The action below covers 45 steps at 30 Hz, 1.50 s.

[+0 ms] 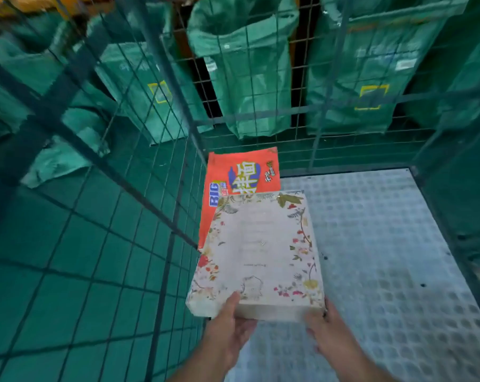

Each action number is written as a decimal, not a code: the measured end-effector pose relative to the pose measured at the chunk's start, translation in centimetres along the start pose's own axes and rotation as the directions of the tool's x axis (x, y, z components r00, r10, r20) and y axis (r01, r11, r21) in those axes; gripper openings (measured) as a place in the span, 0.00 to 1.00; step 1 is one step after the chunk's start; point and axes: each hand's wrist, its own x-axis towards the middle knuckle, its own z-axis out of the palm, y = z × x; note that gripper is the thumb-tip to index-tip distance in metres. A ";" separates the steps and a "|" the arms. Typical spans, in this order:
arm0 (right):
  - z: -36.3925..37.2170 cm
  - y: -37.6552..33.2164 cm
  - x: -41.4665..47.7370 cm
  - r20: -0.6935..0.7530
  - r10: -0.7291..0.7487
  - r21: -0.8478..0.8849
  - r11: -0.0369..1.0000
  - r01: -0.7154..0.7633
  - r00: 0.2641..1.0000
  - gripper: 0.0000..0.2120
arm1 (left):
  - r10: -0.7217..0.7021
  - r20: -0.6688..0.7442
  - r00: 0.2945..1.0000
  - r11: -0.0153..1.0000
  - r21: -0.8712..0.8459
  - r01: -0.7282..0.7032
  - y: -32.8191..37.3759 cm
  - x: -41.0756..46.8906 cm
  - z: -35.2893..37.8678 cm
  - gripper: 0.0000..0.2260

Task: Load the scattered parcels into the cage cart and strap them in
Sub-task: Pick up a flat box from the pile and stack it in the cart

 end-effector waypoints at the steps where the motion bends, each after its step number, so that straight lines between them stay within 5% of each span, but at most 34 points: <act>1: 0.9 -1.5 2.0 0.003 -0.003 0.040 0.999 0.003 1.000 0.31 | -0.009 -0.021 1.000 1.000 -0.008 0.009 1.5 1.2 1.1 0.25; 5: 3.6 -5.1 9.0 -0.075 0.024 0.058 0.998 -0.019 0.997 0.12 | -0.037 -0.113 0.993 0.999 -0.040 0.033 6.5 5.8 3.7 0.16; 9: 6.2 -7.2 14.9 -0.163 0.082 0.117 0.991 -0.063 0.983 0.12 | -0.033 -0.116 0.993 0.999 -0.018 0.032 10.7 10.1 5.4 0.16; 21: 11.0 -10.1 24.1 -0.064 0.154 0.165 0.976 -0.142 0.986 0.01 | -0.046 -0.108 0.993 0.998 0.047 0.051 17.2 19.1 7.8 0.08; 24: 11.9 -11.9 25.8 -0.012 0.085 0.101 0.991 -0.083 0.996 0.14 | -0.003 -0.031 1.000 0.999 -0.046 0.002 18.7 20.2 8.3 0.05; 26: 12.1 -12.6 26.4 0.144 0.025 0.003 1.000 -0.026 0.989 0.21 | 0.053 0.015 0.998 0.988 -0.143 -0.050 20.2 20.5 8.3 0.05; 29: 12.2 -12.2 25.5 0.310 0.037 -0.125 0.992 0.002 0.950 0.40 | 0.083 0.021 0.996 0.995 -0.061 -0.081 20.7 20.0 7.6 0.21; 32: 11.8 -9.7 22.2 0.330 0.105 -0.149 0.987 -0.058 0.938 0.30 | 0.026 0.025 0.999 0.973 0.228 -0.031 17.5 18.1 5.8 0.23; 36: 9.2 -3.0 15.7 0.307 0.237 -0.027 0.970 -0.240 0.922 0.26 | -0.081 0.002 0.997 0.871 0.487 0.070 10.1 14.7 3.7 0.16; 41: 1.5 6.4 4.3 0.151 0.406 0.163 0.889 -0.428 0.901 0.17 | -0.243 -0.043 0.969 0.566 0.805 0.177 -1.2 6.9 2.7 0.09; 45: -6.3 12.1 -4.8 -0.019 0.469 0.469 0.784 -0.406 0.883 0.15 | -0.348 0.034 0.937 0.370 0.923 0.104 -8.9 0.0 3.7 0.06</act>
